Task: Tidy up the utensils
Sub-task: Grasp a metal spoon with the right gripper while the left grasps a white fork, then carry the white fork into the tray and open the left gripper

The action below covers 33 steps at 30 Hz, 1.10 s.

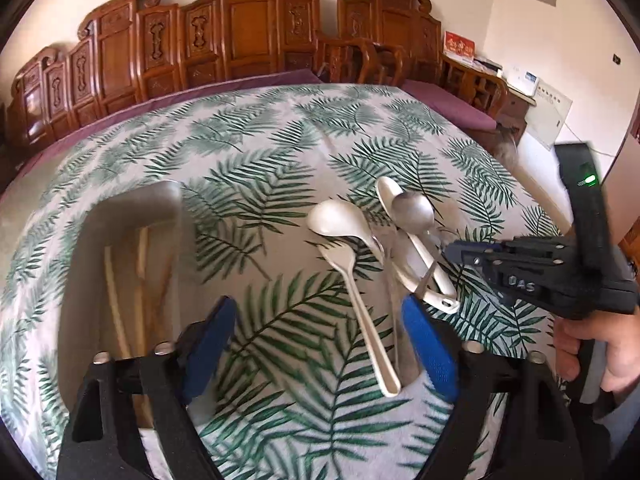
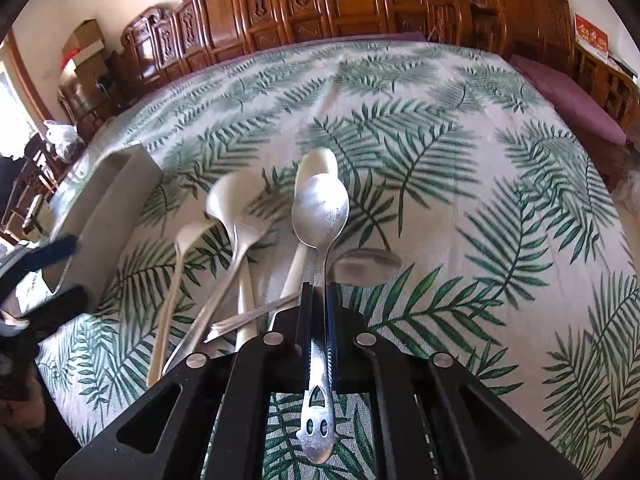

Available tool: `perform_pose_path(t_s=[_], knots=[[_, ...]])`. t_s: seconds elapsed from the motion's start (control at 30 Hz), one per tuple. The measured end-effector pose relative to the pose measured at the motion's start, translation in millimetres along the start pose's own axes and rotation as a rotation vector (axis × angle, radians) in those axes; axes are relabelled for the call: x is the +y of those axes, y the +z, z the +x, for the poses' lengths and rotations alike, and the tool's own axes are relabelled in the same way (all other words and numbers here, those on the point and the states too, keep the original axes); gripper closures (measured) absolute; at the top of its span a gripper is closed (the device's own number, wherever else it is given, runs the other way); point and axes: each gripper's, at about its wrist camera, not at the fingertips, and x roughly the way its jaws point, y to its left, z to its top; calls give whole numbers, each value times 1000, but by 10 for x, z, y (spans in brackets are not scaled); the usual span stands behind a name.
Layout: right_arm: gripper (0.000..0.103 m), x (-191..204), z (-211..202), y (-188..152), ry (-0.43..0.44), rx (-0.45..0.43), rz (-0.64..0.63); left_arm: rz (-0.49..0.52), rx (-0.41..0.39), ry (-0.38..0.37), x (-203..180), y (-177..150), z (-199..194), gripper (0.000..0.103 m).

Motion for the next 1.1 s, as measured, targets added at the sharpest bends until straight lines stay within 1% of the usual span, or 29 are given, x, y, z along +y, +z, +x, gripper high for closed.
perform_pose_path(t_s=[0.07, 0.1, 0.13, 0.17, 0.33, 0.4, 0.47, 0.53, 0.6, 0.63, 0.7, 0.87, 1.1], knots=[[98, -6, -55, 8, 14, -19, -5, -4, 38, -16, -38, 12, 148, 44], [101, -15, -73, 13, 18, -23, -4, -8, 44, -21, -44, 16, 189, 47], [101, -30, -96, 15, 23, -30, 0, -14, 53, -29, -51, 23, 249, 49], [101, -42, -112, 17, 22, -34, 4, -22, 63, -35, -56, 35, 313, 53], [101, -100, -93, 4, 31, -23, 20, -36, 97, -41, -106, 67, 563, 59], [101, -102, -102, 6, 36, -31, 21, -39, 112, -41, -130, 69, 648, 67], [101, -108, -113, 8, 43, -36, 23, -49, 121, -41, -141, 67, 704, 71], [101, -111, -131, 12, 52, -45, 27, -39, 110, -26, -158, 74, 723, 78], [101, -96, -141, 17, 56, -50, 24, -40, 106, -13, -141, 74, 730, 93], [101, -82, -143, 17, 57, -51, 19, -45, 108, -19, -124, 77, 737, 96], [101, -54, -138, 18, 58, -50, 12, -54, 108, -27, -91, 71, 719, 98], [101, 6, -155, 21, 62, -60, 1, -34, 99, -15, -58, 70, 613, 98], [101, 98, -198, 39, 72, -79, -19, 0, 52, -9, -35, 155, 317, 98]])
